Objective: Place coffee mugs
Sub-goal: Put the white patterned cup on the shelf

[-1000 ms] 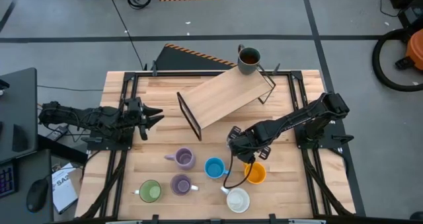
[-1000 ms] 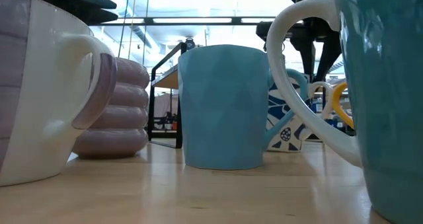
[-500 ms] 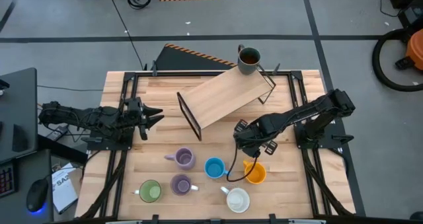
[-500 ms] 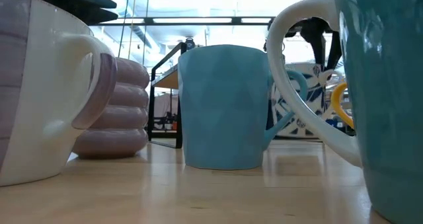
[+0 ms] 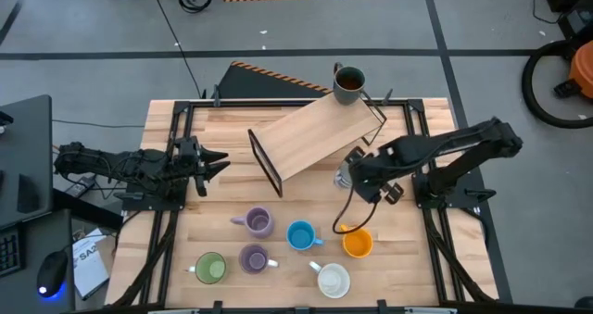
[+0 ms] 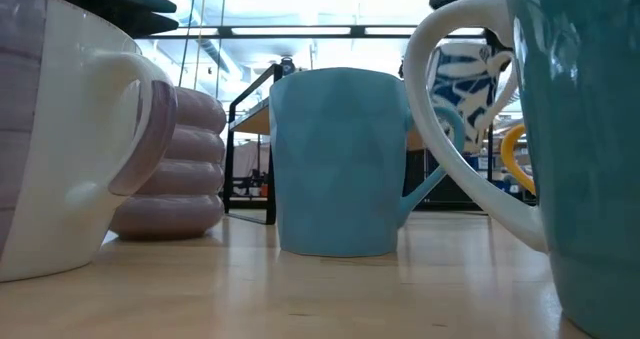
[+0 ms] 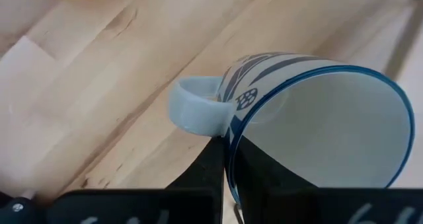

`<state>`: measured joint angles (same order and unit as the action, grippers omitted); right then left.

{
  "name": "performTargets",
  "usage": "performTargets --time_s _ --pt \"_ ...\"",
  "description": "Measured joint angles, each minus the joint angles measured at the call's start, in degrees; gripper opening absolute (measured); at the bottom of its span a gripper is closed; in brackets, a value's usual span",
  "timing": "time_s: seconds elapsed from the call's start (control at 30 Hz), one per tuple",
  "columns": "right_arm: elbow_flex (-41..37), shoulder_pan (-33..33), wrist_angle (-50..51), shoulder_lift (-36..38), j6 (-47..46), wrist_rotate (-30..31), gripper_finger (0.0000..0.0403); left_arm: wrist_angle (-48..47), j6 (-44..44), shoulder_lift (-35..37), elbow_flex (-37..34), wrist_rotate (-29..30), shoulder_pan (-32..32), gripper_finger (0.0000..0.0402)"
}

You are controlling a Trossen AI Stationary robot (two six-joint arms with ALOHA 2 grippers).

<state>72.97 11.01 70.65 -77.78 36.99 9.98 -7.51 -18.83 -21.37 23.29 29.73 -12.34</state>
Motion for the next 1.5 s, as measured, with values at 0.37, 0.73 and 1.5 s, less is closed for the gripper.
performTargets --time_s 0.37,0.73,1.5 --pt "0.0 -2.5 3.1 8.6 -2.9 5.6 0.0023 0.0 0.6 0.0 0.0 0.0 0.0 0.0142" --pt "5.4 -5.7 6.3 11.3 -0.1 13.0 0.0023 0.0 1.5 0.0 0.0 0.0 0.0 0.0142" --pt "9.7 -25.1 13.0 6.9 13.7 9.1 0.0024 0.0 1.7 0.0 0.0 0.0 0.0 0.0142"
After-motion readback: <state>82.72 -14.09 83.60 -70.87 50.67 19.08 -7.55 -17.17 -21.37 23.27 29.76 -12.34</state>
